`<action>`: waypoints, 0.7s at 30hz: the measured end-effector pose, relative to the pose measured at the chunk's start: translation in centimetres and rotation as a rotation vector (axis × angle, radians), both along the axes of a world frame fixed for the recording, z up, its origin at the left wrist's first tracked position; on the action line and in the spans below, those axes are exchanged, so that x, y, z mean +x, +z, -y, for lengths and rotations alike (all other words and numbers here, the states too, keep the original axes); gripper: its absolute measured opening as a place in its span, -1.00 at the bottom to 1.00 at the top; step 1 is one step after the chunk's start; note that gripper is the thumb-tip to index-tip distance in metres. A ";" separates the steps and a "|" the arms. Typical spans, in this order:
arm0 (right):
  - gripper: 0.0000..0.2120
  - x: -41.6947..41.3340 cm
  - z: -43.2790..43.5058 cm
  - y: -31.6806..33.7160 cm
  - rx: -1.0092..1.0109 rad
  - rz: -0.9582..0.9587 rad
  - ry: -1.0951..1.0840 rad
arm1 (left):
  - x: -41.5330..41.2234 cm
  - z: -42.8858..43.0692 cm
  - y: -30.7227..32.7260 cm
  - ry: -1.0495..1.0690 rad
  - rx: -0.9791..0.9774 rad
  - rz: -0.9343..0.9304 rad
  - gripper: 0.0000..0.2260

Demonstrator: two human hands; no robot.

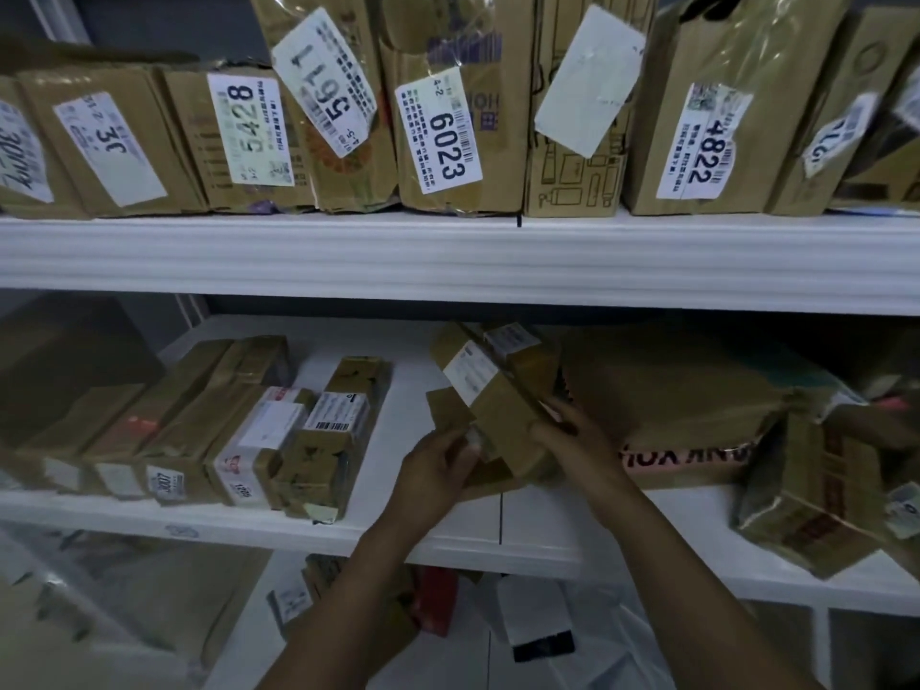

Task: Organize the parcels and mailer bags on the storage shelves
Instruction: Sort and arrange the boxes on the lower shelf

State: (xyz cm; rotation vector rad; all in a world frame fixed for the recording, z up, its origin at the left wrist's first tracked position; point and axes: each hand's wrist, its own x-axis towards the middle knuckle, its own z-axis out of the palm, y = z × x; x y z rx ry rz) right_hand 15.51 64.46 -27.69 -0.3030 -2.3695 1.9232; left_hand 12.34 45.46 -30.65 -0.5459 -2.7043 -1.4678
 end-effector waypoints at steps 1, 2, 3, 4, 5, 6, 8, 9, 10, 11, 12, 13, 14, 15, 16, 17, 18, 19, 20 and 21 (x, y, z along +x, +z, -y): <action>-0.55 0.2 0.5 0.4 -0.065 -0.009 -0.002 | 0.4 -0.3 0.8 0.002 0.103 0.095 -0.68; -0.60 0.4 1.0 0.6 -0.090 -0.011 0.007 | 0.8 -0.6 1.6 -0.035 0.255 0.216 -0.61; -0.63 0.4 1.4 0.6 -0.096 -0.014 0.024 | 1.2 -0.8 2.1 -0.077 0.421 0.341 -0.55; -0.63 0.5 1.9 0.6 -0.093 -0.019 0.054 | 1.3 -0.9 2.6 -0.099 0.559 0.441 -0.50; -0.64 0.7 2.4 0.8 -0.096 -0.028 0.086 | 1.4 -0.8 3.2 -0.089 0.640 0.504 -0.48; -0.66 0.9 2.8 0.9 -0.112 -0.031 0.108 | 1.3 -0.6 3.6 -0.057 0.684 0.548 -0.47; -0.65 0.9 3.1 1.0 -0.186 -0.045 0.106 | 0.9 -0.2 3.7 0.017 0.712 0.596 -0.50; -0.65 0.8 3.1 1.1 -0.220 -0.053 0.078 | 0.6 0.1 3.6 0.033 0.730 0.625 -0.50; -0.67 0.6 3.0 1.0 -0.248 -0.060 0.042 | 0.3 0.3 3.3 0.028 0.753 0.656 -0.49; -0.70 0.4 2.9 0.9 -0.263 -0.062 0.012 | 0.1 0.5 3.1 0.002 0.777 0.676 -0.48; -0.72 0.3 2.8 0.8 -0.273 -0.049 0.003 | 0.1 0.7 3.0 -0.033 0.793 0.678 -0.50; -0.73 0.3 2.9 0.8 -0.295 -0.027 0.019 | 0.1 0.8 2.9 -0.065 0.806 0.667 -0.55; -0.75 0.3 3.0 0.9 -0.327 -0.007 0.052 | 0.1 0.9 2.8 -0.090 0.829 0.657 -0.61; -0.75 0.3 3.2 0.9 -0.358 0.004 0.093 | 0.2 1.1 2.8 -0.111 0.857 0.660 -0.65; -0.75 0.4 3.2 1.0 -0.377 0.009 0.119 | 0.2 1.2 2.7 -0.131 0.871 0.669 -0.66; -0.73 0.4 3.2 1.0 -0.378 0.009 0.123 | 0.2 1.4 2.6 -0.155 0.857 0.664 -0.66; -0.68 0.4 3.1 1.0 -0.365 0.007 0.116 | 0.1 1.6 2.5 -0.164 0.812 0.646 -0.67; -0.63 0.4 2.9 0.9 -0.331 0.005 0.094 | 0.1 1.7 2.5 -0.156 0.750 0.614 -0.70; -0.57 0.5 2.7 0.8 -0.267 0.001 0.079 | 0.1 1.9 2.6 -0.135 0.703 0.571 -0.73; -0.53 0.6 2.4 1.0 -0.180 -0.003 0.075 | 0.0 2.0 2.6 -0.109 0.680 0.527 -0.76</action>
